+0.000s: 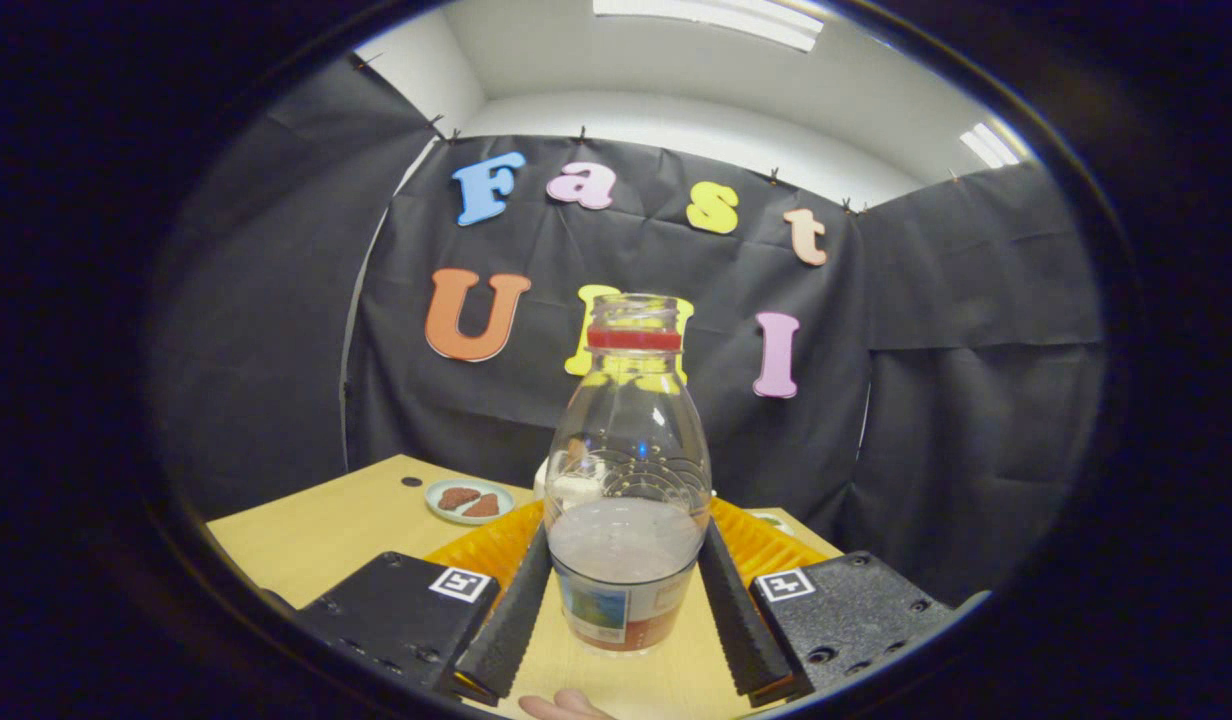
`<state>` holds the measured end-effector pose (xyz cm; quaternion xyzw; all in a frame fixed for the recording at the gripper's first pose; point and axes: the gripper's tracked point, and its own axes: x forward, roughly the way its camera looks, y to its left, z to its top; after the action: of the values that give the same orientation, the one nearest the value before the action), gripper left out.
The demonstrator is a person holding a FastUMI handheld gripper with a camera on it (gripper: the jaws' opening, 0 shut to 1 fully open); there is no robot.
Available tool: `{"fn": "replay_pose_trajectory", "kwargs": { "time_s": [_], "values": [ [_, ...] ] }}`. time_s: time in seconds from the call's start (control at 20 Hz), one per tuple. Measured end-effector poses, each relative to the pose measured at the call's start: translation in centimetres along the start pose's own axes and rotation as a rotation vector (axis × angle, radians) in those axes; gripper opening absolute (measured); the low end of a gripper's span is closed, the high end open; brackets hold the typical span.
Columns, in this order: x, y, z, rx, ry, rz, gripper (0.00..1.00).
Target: Take the bottle from table, then pour the juice into the cup, finally place the bottle on the coaster
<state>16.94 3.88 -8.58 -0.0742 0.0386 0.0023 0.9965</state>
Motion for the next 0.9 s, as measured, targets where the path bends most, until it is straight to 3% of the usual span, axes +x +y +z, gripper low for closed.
{"fn": "replay_pose_trajectory", "kwargs": {
  "time_s": [0.5,0.9],
  "values": [
    [2.8,-0.1,2.7,0.014,-0.069,-0.044,0.82],
    [9.1,0.8,-3.5,0.015,-0.003,-0.048,0.82]
  ]
}}
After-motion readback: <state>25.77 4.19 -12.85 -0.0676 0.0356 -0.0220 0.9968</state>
